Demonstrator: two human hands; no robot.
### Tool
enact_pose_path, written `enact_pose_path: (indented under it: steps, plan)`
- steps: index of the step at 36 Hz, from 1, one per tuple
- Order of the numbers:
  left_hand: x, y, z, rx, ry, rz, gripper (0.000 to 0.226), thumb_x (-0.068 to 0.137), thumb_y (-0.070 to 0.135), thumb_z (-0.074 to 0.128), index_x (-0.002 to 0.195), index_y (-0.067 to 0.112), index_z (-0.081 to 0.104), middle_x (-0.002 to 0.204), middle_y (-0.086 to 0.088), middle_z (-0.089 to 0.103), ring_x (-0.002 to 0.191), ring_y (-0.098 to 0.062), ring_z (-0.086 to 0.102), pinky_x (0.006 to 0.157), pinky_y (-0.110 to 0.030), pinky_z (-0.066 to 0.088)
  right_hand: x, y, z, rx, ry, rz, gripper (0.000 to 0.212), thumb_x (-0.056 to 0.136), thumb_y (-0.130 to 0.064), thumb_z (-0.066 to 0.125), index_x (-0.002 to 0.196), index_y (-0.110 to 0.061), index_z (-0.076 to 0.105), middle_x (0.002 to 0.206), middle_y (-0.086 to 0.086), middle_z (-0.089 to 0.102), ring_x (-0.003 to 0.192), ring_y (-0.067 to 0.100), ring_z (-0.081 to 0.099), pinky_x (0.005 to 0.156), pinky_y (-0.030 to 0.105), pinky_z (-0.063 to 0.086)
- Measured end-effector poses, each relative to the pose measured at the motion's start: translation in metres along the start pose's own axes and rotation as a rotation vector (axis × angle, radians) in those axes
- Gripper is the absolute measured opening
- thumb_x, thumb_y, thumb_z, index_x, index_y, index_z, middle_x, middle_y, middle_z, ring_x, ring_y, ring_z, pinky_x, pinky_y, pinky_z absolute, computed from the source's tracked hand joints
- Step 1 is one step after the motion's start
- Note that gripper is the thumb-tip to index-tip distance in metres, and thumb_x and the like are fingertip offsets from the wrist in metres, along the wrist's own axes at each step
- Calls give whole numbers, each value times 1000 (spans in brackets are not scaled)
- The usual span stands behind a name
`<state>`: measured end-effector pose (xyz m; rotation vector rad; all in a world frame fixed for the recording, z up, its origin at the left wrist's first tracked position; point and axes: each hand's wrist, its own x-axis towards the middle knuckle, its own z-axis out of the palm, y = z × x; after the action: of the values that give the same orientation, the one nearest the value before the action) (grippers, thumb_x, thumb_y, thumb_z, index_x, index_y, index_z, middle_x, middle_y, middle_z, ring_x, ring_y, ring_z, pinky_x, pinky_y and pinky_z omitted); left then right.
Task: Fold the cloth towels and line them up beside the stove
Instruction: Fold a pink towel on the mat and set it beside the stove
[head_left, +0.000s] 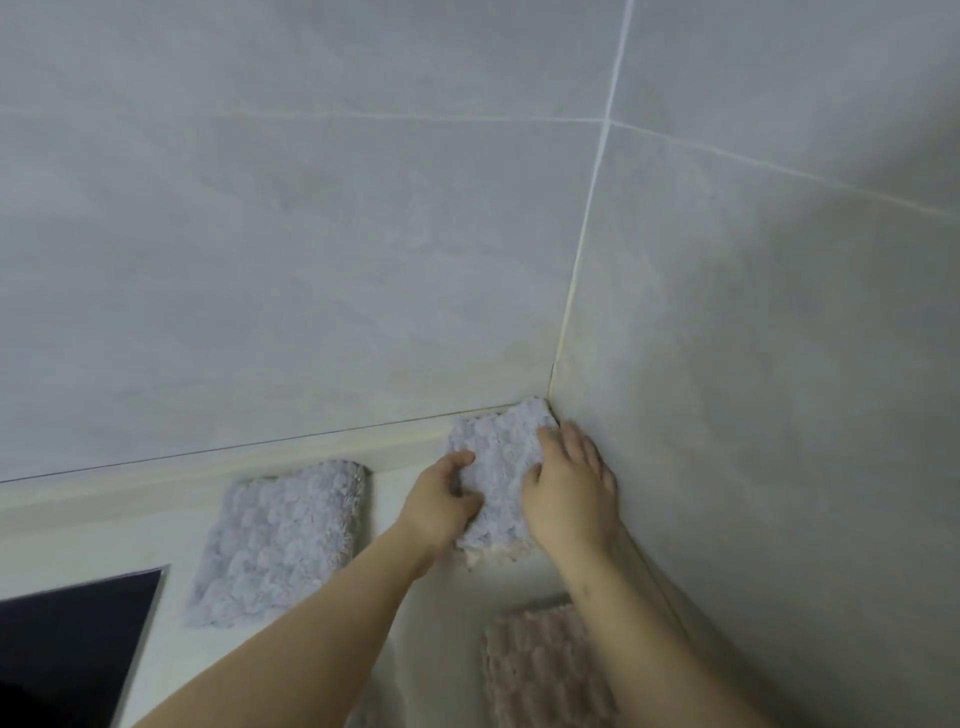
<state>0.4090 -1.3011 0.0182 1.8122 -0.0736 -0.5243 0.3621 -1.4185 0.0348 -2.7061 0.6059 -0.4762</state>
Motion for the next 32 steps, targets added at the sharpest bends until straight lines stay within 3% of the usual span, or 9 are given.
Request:
enact_pose_path:
  steps: [2, 4, 7, 11, 14, 23, 27, 30, 32]
  plan:
    - [4, -5, 1, 120, 5, 60, 45, 88, 1, 54, 131, 12, 45, 101, -1, 54, 76, -19, 56, 71, -26, 50, 4, -6, 4, -20, 78, -91, 52, 80, -26, 30, 118, -12, 63, 136, 12, 53, 126, 29, 49, 98, 40, 43]
    - [5, -10, 1, 278, 54, 125, 47, 86, 12, 59, 131, 20, 47, 123, -5, 46, 95, -25, 56, 92, -35, 48, 9, -6, 9, -22, -134, -140, 60, 82, -27, 23, 134, -12, 48, 151, 9, 32, 141, 25, 25, 111, 37, 26]
    - [2, -14, -2, 623, 135, 214, 57, 86, 30, 56, 139, 32, 35, 147, 1, 17, 128, -27, 31, 106, -34, 30, 13, 9, 22, -136, -299, -171, 59, 90, -32, 12, 145, -18, 26, 157, -2, 14, 145, 15, 8, 115, 28, 11]
    - [3, -18, -2, 949, 70, 275, 57, 91, 40, 42, 144, 33, 22, 156, 13, -6, 143, -20, 0, 113, -40, 15, 8, 15, 32, -191, -337, -211, 84, 73, -39, -13, 148, -18, 19, 157, -1, 15, 145, 13, 8, 116, 28, 5]
    - [6, -23, 0, 1049, 30, 217, 57, 94, 39, 32, 147, 29, 16, 158, 10, 0, 145, -19, -10, 115, -42, 4, 6, 12, 33, -206, -415, -196, 53, 98, -30, 14, 150, -16, 11, 158, 0, 10, 146, 13, 5, 117, 28, 0]
    - [9, -12, -6, 1076, -83, 143, 59, 95, 42, 31, 148, 25, 12, 158, 6, 3, 145, -22, -8, 116, -46, 5, 14, 8, 31, -130, -509, -145, 50, 100, -23, 25, 149, -14, 15, 157, 1, 13, 145, 17, 8, 117, 30, 7]
    - [-6, -5, -19, 828, -26, 199, 62, 92, 37, 46, 147, 22, 20, 155, 1, 17, 144, -23, 11, 116, -42, 17, 3, -14, 10, -13, -300, -76, 48, 97, -22, 33, 145, -16, 28, 153, 2, 28, 142, 19, 19, 114, 32, 17]
    - [-42, 5, -38, 650, 86, 265, 52, 92, 23, 49, 141, 15, 34, 147, 0, 33, 137, -21, 30, 111, -29, 25, -16, -47, -13, 356, -315, 24, 39, 92, -17, 43, 131, -18, 48, 123, 9, 53, 125, 24, 45, 97, 29, 34]
    - [-74, 12, -57, 535, 152, 251, 46, 94, 19, 48, 138, 14, 39, 143, 0, 39, 131, -17, 37, 103, -21, 27, -34, -74, -25, 553, -344, 51, 26, 87, -21, 45, 111, -28, 52, 101, 2, 53, 111, 25, 54, 83, 28, 38]
